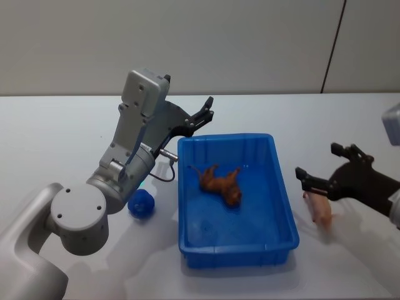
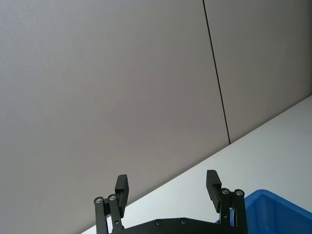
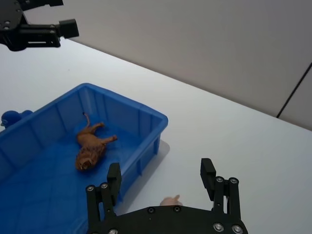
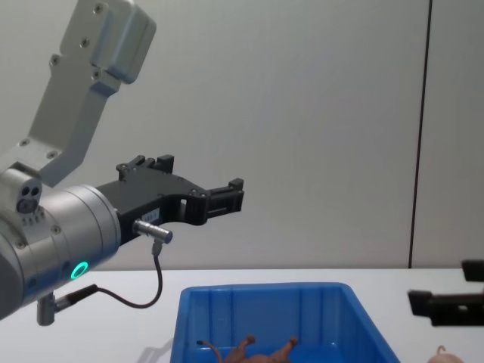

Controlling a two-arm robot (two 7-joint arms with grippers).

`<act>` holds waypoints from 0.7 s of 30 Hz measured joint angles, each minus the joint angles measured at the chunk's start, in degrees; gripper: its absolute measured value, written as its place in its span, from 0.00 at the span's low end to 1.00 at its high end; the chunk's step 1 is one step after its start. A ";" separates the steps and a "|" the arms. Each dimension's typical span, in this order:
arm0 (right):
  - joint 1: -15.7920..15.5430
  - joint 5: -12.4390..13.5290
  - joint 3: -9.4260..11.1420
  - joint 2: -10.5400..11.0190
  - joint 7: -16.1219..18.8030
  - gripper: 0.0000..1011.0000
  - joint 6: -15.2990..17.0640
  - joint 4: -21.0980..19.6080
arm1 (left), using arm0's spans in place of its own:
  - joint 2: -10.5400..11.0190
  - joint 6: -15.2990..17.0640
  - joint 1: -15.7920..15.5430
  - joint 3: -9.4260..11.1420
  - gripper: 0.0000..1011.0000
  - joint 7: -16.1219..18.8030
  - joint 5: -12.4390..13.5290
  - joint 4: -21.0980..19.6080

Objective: Pick up the two dolls from the table and place them into the box.

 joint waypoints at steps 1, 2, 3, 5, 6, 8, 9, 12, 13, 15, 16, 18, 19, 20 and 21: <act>-0.76 0.32 0.18 0.45 -0.38 0.99 0.00 -0.39 | 0.00 0.00 0.00 0.00 0.99 0.00 0.00 0.00; -1.06 0.52 0.25 0.63 -0.58 0.99 0.00 -0.54 | 0.00 0.00 0.00 0.00 0.99 0.00 0.00 0.00; -1.43 0.63 0.34 0.86 -0.72 0.99 0.00 -0.66 | 0.00 0.00 0.00 0.00 0.99 0.00 0.00 0.00; -2.14 0.97 0.48 1.31 -1.03 0.99 0.00 -1.01 | 0.00 0.00 0.00 0.00 0.99 0.00 0.00 0.00; -2.37 1.08 0.52 1.44 -1.12 0.99 0.01 -1.09 | 0.00 0.00 0.00 0.00 0.99 0.00 0.00 0.00; -2.98 1.33 0.58 1.79 -1.27 0.99 0.03 -1.24 | 0.00 0.00 0.00 0.00 0.99 0.00 0.00 0.00; -3.13 1.38 0.59 1.88 -1.30 0.99 0.04 -1.25 | 0.00 0.00 0.00 0.00 0.99 0.00 0.00 0.00; -3.69 1.51 0.60 2.16 -1.43 0.99 0.08 -1.25 | 0.00 0.00 0.00 0.00 0.99 0.00 0.00 0.00; -3.87 1.53 0.60 2.24 -1.50 0.99 0.11 -1.20 | 0.00 0.00 0.00 0.00 0.99 0.00 0.00 0.00; -4.02 1.54 0.61 2.29 -1.57 0.99 0.14 -1.05 | 0.00 0.00 0.00 0.00 0.99 0.00 0.00 0.00; -4.14 1.54 0.58 2.33 -1.66 0.99 0.20 -0.84 | 0.00 0.00 0.00 0.00 0.99 0.00 0.00 0.00; -4.24 1.54 0.54 2.35 -1.74 0.99 0.27 -0.54 | 0.00 0.00 0.00 0.00 0.99 0.00 0.00 0.00; -4.26 1.54 0.52 2.34 -1.75 0.99 0.31 -0.41 | 0.00 0.00 0.00 0.00 0.99 0.00 0.00 0.00; -4.30 1.53 0.45 2.34 -1.79 0.99 0.42 -0.08 | 0.00 0.00 0.00 0.00 0.99 0.00 0.00 0.00; -4.30 1.52 0.41 2.33 -1.80 0.99 0.46 0.09 | 0.00 0.00 0.00 0.00 0.99 0.00 0.00 0.00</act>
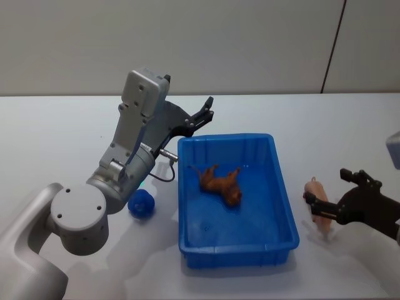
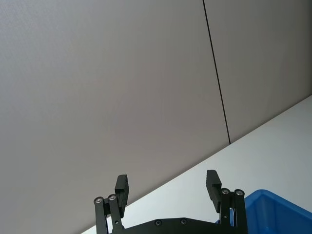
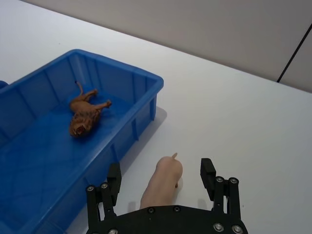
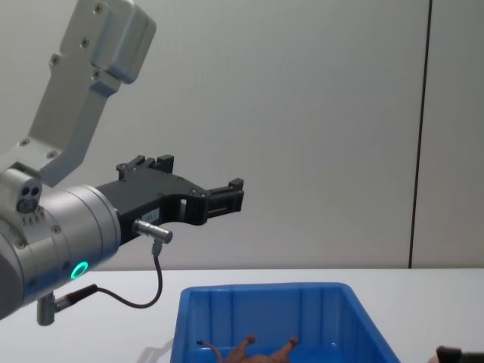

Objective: Pick up the two dolls from the table and place them into the box.

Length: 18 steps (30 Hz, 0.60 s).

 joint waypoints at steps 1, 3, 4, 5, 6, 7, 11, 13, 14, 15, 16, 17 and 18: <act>-0.01 -0.01 -0.03 -0.02 -0.01 0.99 0.08 0.16 | 0.00 0.00 0.00 0.00 0.99 0.00 0.00 0.00; -0.01 -0.04 -0.15 -0.13 -0.01 0.99 0.31 0.73 | 0.00 0.00 0.00 0.00 0.99 0.00 0.00 0.00; 0.00 -0.05 -0.21 -0.17 -0.01 0.99 0.40 0.92 | 0.00 0.00 0.00 0.00 0.99 0.00 0.00 0.00; 0.00 -0.06 -0.26 -0.21 -0.01 0.99 0.49 1.11 | 0.00 0.00 0.00 0.00 0.99 0.00 0.00 0.00; 0.02 -0.08 -0.34 -0.30 -0.01 0.99 0.67 1.42 | 0.00 0.00 0.00 0.00 0.99 0.00 0.00 0.00; 0.05 -0.10 -0.46 -0.40 0.02 0.99 0.84 1.80 | 0.00 0.00 0.00 0.00 0.99 0.00 0.00 0.00; 0.13 -0.15 -0.67 -0.60 0.17 0.99 1.17 2.45 | 0.00 0.00 0.00 0.00 0.99 0.00 0.00 0.00; 0.22 -0.20 -0.83 -0.76 0.33 0.99 1.38 2.85 | 0.00 0.00 0.00 0.00 0.99 0.00 0.00 0.00; 0.24 -0.23 -0.88 -0.81 0.39 0.99 1.47 2.98 | 0.00 0.00 0.00 0.00 0.99 0.00 0.00 0.00; 0.27 -0.25 -0.94 -0.86 0.44 0.99 1.54 3.09 | 0.00 0.00 0.00 0.00 0.99 0.00 0.00 0.00; 0.35 -0.28 -1.02 -0.98 0.50 0.99 1.67 3.33 | 0.00 0.00 0.00 0.00 0.99 0.00 0.00 0.00; 0.38 -0.30 -1.06 -1.02 0.52 0.99 1.73 3.43 | 0.00 0.00 0.00 0.00 0.99 0.00 0.00 0.00; 0.41 -0.32 -1.14 -1.11 0.53 0.97 1.80 3.59 | 0.00 0.00 0.00 0.00 0.99 0.00 0.00 0.00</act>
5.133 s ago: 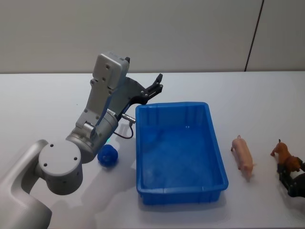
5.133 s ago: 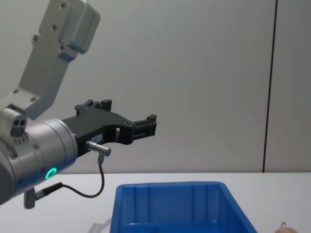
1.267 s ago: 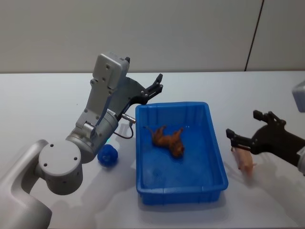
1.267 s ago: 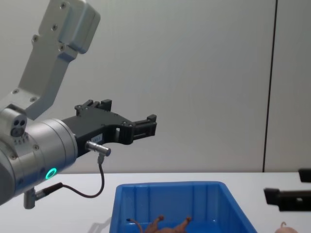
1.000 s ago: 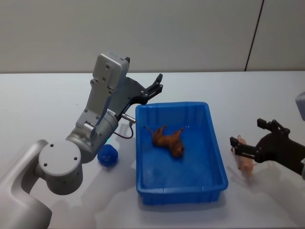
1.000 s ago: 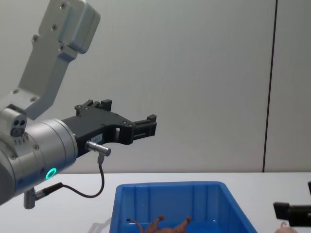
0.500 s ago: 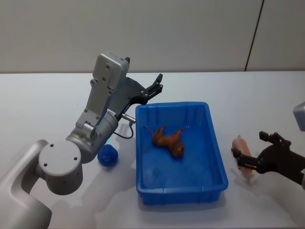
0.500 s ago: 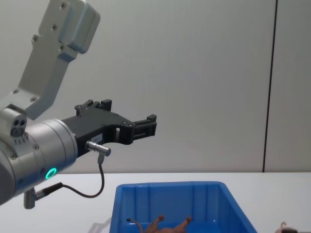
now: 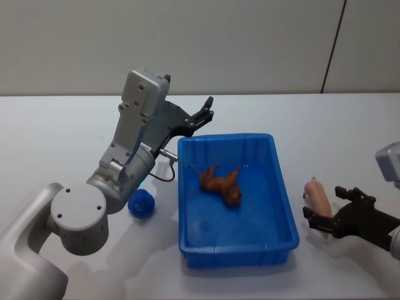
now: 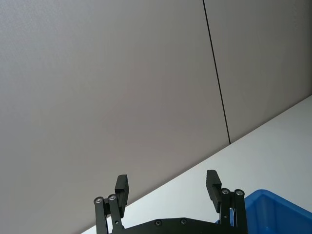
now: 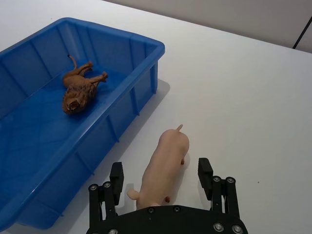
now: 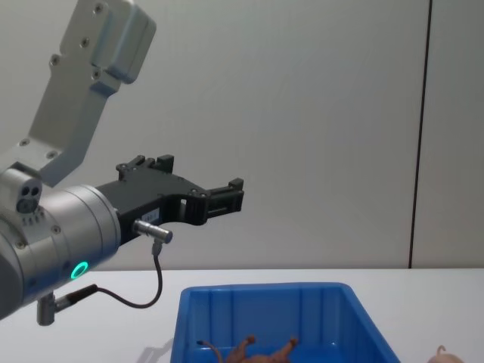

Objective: Pick up the two dolls from the table and place them into the box.

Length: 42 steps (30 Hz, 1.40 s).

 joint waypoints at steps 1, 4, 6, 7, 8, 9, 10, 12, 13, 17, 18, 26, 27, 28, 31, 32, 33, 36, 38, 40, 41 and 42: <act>0.02 -0.01 -0.05 -0.07 0.00 0.96 0.03 0.10 | 0.00 0.00 0.00 0.00 0.99 0.00 0.00 0.00; 0.10 -0.01 -0.16 -0.27 -0.11 0.88 0.14 0.35 | 0.00 0.00 0.00 0.00 0.99 0.00 0.00 0.00; 0.15 -0.01 -0.25 -0.41 -0.35 0.82 0.20 0.53 | 0.00 0.00 0.00 0.00 0.99 0.00 0.00 0.00; 0.16 -0.01 -0.27 -0.46 -0.45 0.80 0.22 0.58 | 0.00 0.00 0.00 0.00 0.99 0.00 0.00 0.00; 0.18 -0.01 -0.29 -0.50 -0.54 0.77 0.24 0.63 | 0.00 0.00 0.00 0.00 0.99 0.00 0.00 0.00; 0.19 -0.01 -0.31 -0.56 -0.63 0.75 0.26 0.69 | 0.00 0.00 0.00 0.00 0.99 0.00 0.00 0.00; 0.24 0.00 -0.36 -0.67 -0.85 0.74 0.32 0.80 | 0.00 0.00 0.00 0.00 0.99 0.00 0.00 0.00; 0.33 0.00 -0.46 -0.84 -1.11 0.67 0.41 0.97 | 0.00 0.00 0.00 0.00 0.99 0.00 0.00 0.00; 0.35 0.00 -0.48 -0.88 -1.19 0.62 0.43 1.01 | 0.00 0.00 0.00 0.00 0.99 0.00 0.00 0.00; 0.44 -0.07 -0.60 -1.10 -1.69 0.50 0.59 1.21 | 0.00 0.00 0.00 0.00 0.99 0.00 0.00 0.00; 0.46 -0.13 -0.64 -1.15 -1.80 0.48 0.64 1.24 | 0.00 0.00 0.00 0.00 0.99 0.00 0.00 0.00; 0.54 -0.58 -0.81 -1.46 -2.93 0.36 0.70 1.29 | 0.00 0.00 0.00 0.00 0.99 0.00 0.00 0.00; 0.54 -0.63 -0.82 -1.48 -3.03 0.36 0.58 1.22 | 0.00 0.00 0.00 0.00 0.99 0.00 0.00 0.00; 0.53 -0.65 -0.82 -1.49 -3.15 0.36 0.45 1.15 | 0.00 0.00 0.00 0.00 0.99 0.00 0.00 0.00; 0.50 -0.76 -0.82 -1.52 -3.45 0.36 -0.32 0.78 | 0.00 0.00 0.00 0.00 0.99 0.00 0.00 0.00; 0.49 -0.85 -0.81 -1.53 -3.59 0.36 -0.83 0.48 | 0.00 0.00 0.00 0.00 0.99 0.00 0.00 0.00; 0.49 -0.87 -0.81 -1.53 -3.63 0.36 -1.00 0.39 | 0.00 0.00 0.00 0.00 0.99 0.00 0.00 0.00; 0.54 -1.11 -0.75 -1.55 -3.79 0.36 -2.13 -0.23 | 0.00 0.00 0.00 0.00 0.99 0.00 0.00 0.00; 0.73 -1.29 -0.73 -1.60 -3.81 0.36 -2.88 -0.81 | 0.00 0.00 0.00 0.00 0.99 0.00 0.00 0.00; 1.06 -1.59 -0.71 -1.70 -3.65 0.36 -3.66 -1.42 | 0.00 0.00 0.00 0.00 0.99 0.00 0.00 0.00; 1.21 -1.67 -0.71 -1.73 -3.53 0.36 -3.84 -1.63 | 0.00 0.00 0.00 0.00 0.99 0.00 0.00 0.00; 1.43 -1.77 -0.71 -1.80 -3.36 0.36 -4.01 -1.88 | 0.00 0.00 0.00 0.00 0.99 0.00 0.00 0.00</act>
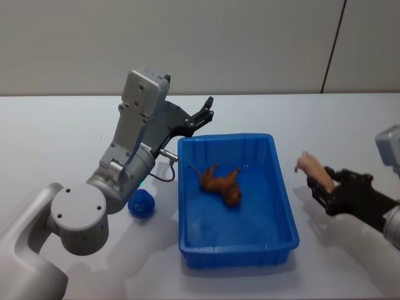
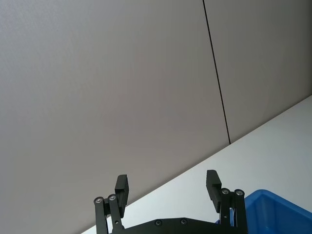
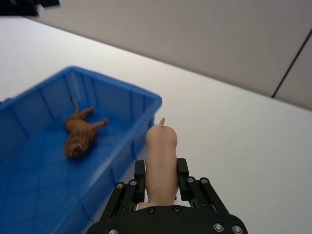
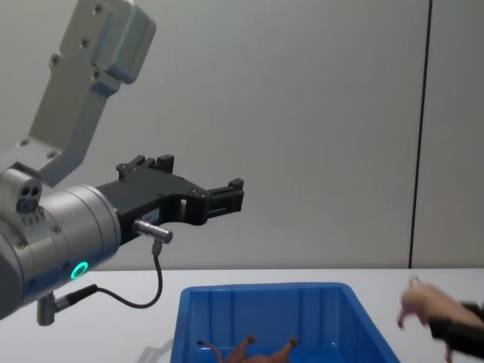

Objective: Pick up the two dolls from the table and place them into the box.

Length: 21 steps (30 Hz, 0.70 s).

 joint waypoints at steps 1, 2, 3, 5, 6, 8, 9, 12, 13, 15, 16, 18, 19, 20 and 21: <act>0.19 -0.11 0.00 -0.06 0.19 0.36 -0.16 -0.20 | 0.00 0.00 0.00 0.00 0.99 0.00 0.00 0.00; 0.41 -0.26 -0.01 -0.13 0.45 0.36 -0.31 -0.38 | 0.00 0.00 0.00 0.00 0.99 0.00 0.00 0.00; 0.90 -0.50 -0.04 -0.29 0.93 0.36 -0.57 -0.73 | 0.01 0.00 0.00 0.00 0.99 0.00 0.00 0.00; 1.47 -0.76 -0.13 -0.49 1.63 0.36 -0.70 -1.05 | 0.00 0.00 0.00 0.00 0.99 0.00 0.00 0.00; 2.19 -1.06 -0.27 -0.77 2.33 0.36 -0.78 -1.34 | 0.00 0.00 0.00 0.00 0.99 0.00 0.00 0.00; 2.90 -1.39 -0.41 -1.05 3.09 0.36 -0.80 -1.61 | 0.00 0.00 0.00 0.00 0.99 0.00 0.00 0.00; 3.28 -1.64 -0.49 -1.20 3.67 0.36 -0.80 -1.72 | 0.00 0.00 0.00 0.00 0.99 0.00 0.00 0.00; 5.42 -2.67 -1.01 -2.16 5.97 0.36 -0.56 -2.08 | 0.00 0.00 0.00 0.00 0.99 0.00 0.00 0.00; 5.79 -2.88 -1.12 -2.34 6.43 0.36 -0.45 -2.11 | 0.00 0.00 0.00 0.00 0.99 0.00 0.00 0.00; 7.05 -3.47 -1.47 -2.93 7.76 0.36 -0.04 -2.14 | 0.00 0.00 0.00 0.00 0.99 0.00 0.00 0.00; 7.44 -3.66 -1.58 -3.10 8.18 0.36 0.12 -2.14 | 0.00 0.00 0.00 0.00 0.99 0.00 0.00 0.00; 8.56 -4.23 -1.91 -3.61 9.47 0.36 0.73 -2.06 | 0.00 0.00 0.00 0.00 0.99 0.00 0.00 0.00; 8.96 -4.48 -2.03 -3.80 10.04 0.36 1.07 -1.95 | 0.00 0.00 0.00 0.00 0.99 0.00 0.00 0.00; 9.48 -4.68 -2.20 -4.05 10.46 0.36 1.35 -1.75 | 0.00 0.00 0.00 0.00 0.99 0.00 0.00 0.00; 10.22 -5.09 -2.42 -4.41 11.31 0.36 1.95 -1.40 | 0.00 0.00 0.00 0.00 0.99 0.00 0.00 0.00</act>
